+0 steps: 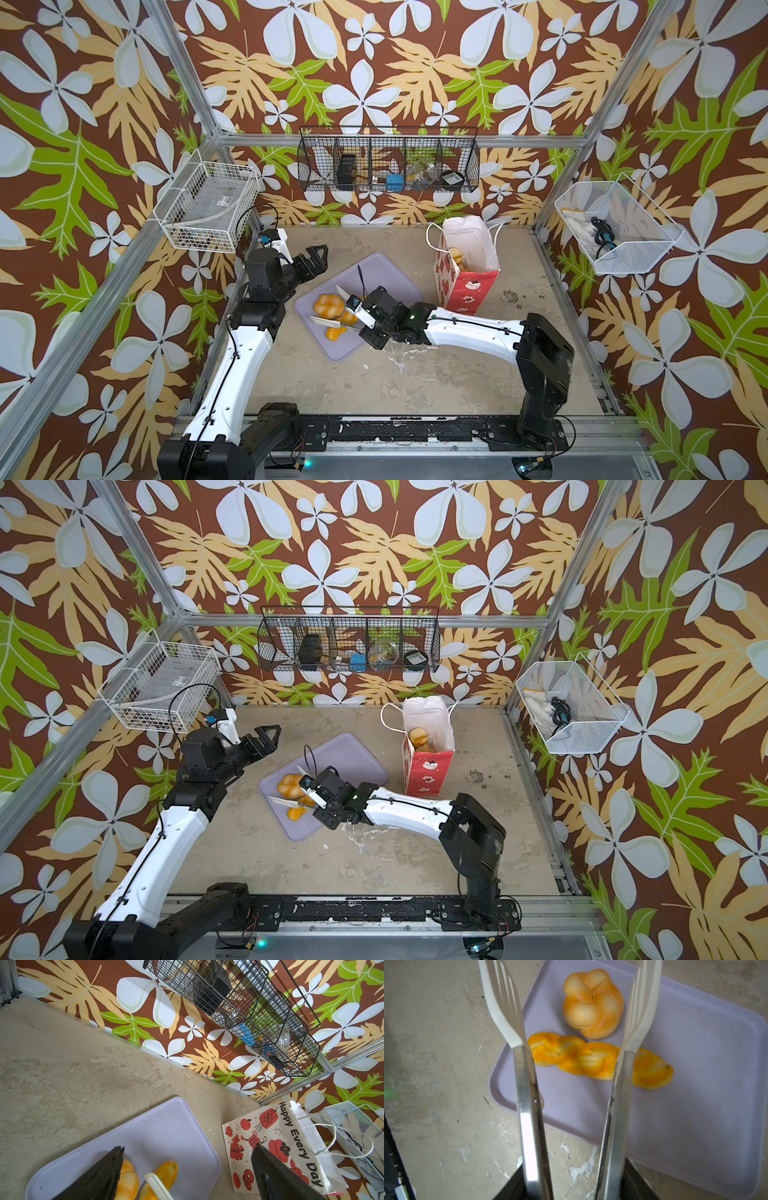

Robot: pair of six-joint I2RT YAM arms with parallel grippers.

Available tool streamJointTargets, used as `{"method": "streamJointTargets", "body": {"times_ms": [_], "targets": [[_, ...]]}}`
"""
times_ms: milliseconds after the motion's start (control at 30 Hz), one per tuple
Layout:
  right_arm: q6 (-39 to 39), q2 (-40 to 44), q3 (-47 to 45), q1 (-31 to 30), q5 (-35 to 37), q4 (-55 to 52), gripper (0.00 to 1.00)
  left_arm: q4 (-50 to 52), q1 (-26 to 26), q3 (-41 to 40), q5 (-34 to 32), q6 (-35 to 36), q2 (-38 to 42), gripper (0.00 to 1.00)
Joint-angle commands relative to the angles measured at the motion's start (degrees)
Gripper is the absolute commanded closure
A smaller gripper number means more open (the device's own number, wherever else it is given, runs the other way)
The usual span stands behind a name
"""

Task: Pack bread into a paper bag
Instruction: Pick up the fake bread from the plate.

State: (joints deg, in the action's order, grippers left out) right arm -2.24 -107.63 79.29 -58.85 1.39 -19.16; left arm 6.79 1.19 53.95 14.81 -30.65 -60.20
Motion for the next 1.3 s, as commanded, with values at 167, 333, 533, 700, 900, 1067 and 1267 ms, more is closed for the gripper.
{"method": "streamJointTargets", "body": {"times_ms": [167,333,533,700,900,1067,1267], "targets": [[-0.03,-8.27,5.28,2.92,-2.47,-2.37,0.45,-0.02,-0.05,-0.78,-0.75,1.37,1.23,0.0],[-0.31,-10.33,6.57,3.19,-2.1,-3.19,0.52,-0.33,-0.05,-0.96,-0.48,1.59,1.04,0.0],[-0.49,-11.45,9.17,3.19,-2.21,-4.94,0.93,-0.63,-0.05,-1.11,-0.03,1.79,0.75,0.0],[-1.06,-8.68,8.22,3.17,-0.09,-5.25,1.0,-0.55,-0.05,-1.0,0.09,1.83,0.88,0.0],[-3.2,0.74,5.18,3.25,7.66,-4.25,1.0,-0.46,-0.05,-0.62,0.46,1.35,0.75,0.0],[-4.2,10.3,4.92,3.39,19.13,-5.58,1.0,-0.04,-0.05,0.31,0.66,0.73,0.36,0.0],[-5.29,24.36,4.7,4.27,34.42,-7.29,1.0,-0.02,-0.05,0.28,0.31,0.79,0.17,0.0]]}}
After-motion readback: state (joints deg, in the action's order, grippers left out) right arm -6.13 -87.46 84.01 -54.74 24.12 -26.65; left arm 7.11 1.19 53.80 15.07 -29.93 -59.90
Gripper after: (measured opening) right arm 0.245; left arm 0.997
